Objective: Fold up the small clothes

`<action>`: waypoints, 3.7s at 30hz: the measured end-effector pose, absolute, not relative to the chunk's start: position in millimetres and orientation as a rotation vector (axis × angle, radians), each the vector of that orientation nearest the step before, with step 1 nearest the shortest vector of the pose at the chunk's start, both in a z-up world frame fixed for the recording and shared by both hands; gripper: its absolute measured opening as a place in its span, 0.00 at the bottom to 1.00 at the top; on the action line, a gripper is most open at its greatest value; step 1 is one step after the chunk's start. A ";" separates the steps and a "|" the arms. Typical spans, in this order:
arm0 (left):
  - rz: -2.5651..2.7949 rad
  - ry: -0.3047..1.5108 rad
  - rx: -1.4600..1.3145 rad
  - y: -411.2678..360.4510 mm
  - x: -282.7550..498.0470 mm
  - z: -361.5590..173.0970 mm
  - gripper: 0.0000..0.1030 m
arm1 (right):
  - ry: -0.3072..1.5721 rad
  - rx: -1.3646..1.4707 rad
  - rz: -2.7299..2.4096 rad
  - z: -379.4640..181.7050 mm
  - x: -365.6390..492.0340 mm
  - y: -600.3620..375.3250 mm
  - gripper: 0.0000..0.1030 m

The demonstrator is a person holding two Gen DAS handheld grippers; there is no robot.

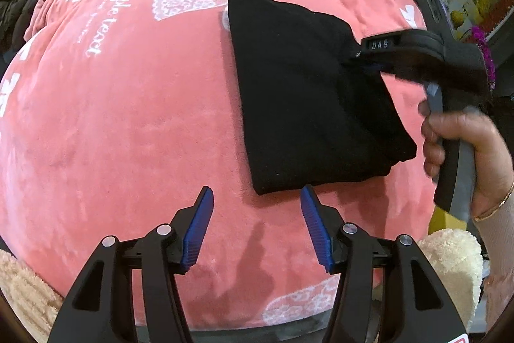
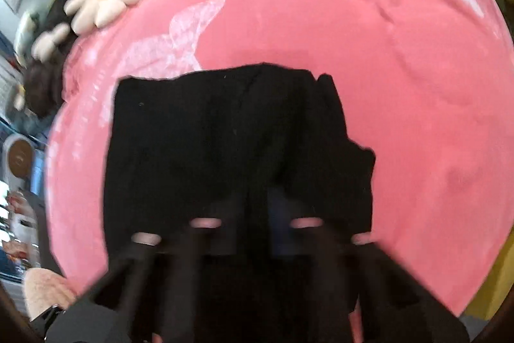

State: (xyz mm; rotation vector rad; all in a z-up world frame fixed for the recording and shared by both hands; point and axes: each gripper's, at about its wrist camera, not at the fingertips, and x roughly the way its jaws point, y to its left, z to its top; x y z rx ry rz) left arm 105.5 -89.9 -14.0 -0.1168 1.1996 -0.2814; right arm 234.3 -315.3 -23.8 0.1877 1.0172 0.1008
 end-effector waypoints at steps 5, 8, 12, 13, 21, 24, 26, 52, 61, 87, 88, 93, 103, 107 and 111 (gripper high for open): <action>-0.283 1.212 -0.114 -89.5 111.4 -18.8 0.53 | 1.012 0.183 0.044 -31.0 232.0 -325.9 0.05; -0.280 1.226 -0.104 -91.5 114.6 -23.0 0.53 | 1.037 0.137 0.044 -52.6 228.0 -324.4 0.07; -0.283 1.227 -0.083 -94.3 116.7 -22.7 0.53 | 0.963 0.266 0.076 -19.5 198.0 -341.7 0.31; -0.289 1.222 -0.092 -93.6 117.9 -21.1 0.55 | 0.945 0.281 0.058 -15.9 189.3 -347.1 0.58; -0.314 1.183 -0.454 -64.4 156.2 -16.8 0.78 | 1.014 0.470 0.051 -48.0 151.2 -380.4 0.71; -0.278 1.198 -0.553 -55.7 182.6 -28.4 0.78 | 1.054 0.527 0.072 -64.2 159.9 -377.2 0.73; -0.267 1.237 -0.608 -55.8 195.6 -39.1 0.78 | 1.095 0.533 0.058 -75.1 172.0 -368.7 0.76; -0.424 1.397 -0.791 17.7 79.5 -17.8 0.22 | 1.160 0.633 0.281 -24.4 5.0 -256.4 0.22; -0.537 1.030 -0.594 54.6 96.7 123.2 0.22 | 0.792 0.358 0.377 133.9 7.7 -185.0 0.22; -0.135 1.119 -0.259 74.9 92.3 -18.2 0.60 | 1.067 0.096 0.198 -29.5 87.3 -91.4 0.37; -0.122 1.123 -0.247 74.6 92.3 -22.9 0.60 | 1.098 0.075 0.175 -42.1 91.0 -92.7 0.32; -0.125 1.141 -0.205 74.9 88.1 -36.4 0.60 | 1.076 0.148 0.175 -33.0 80.4 -103.7 0.31; -0.133 1.132 -0.176 72.6 85.1 -42.9 0.60 | 1.068 0.105 0.149 -41.2 76.4 -99.9 0.32; -0.127 1.135 -0.189 73.5 85.1 -44.7 0.60 | 1.010 0.140 0.118 -26.2 79.1 -109.4 0.48; -0.133 1.123 -0.188 72.9 86.0 -44.7 0.60 | 1.007 0.197 0.084 -23.5 119.3 -121.7 0.67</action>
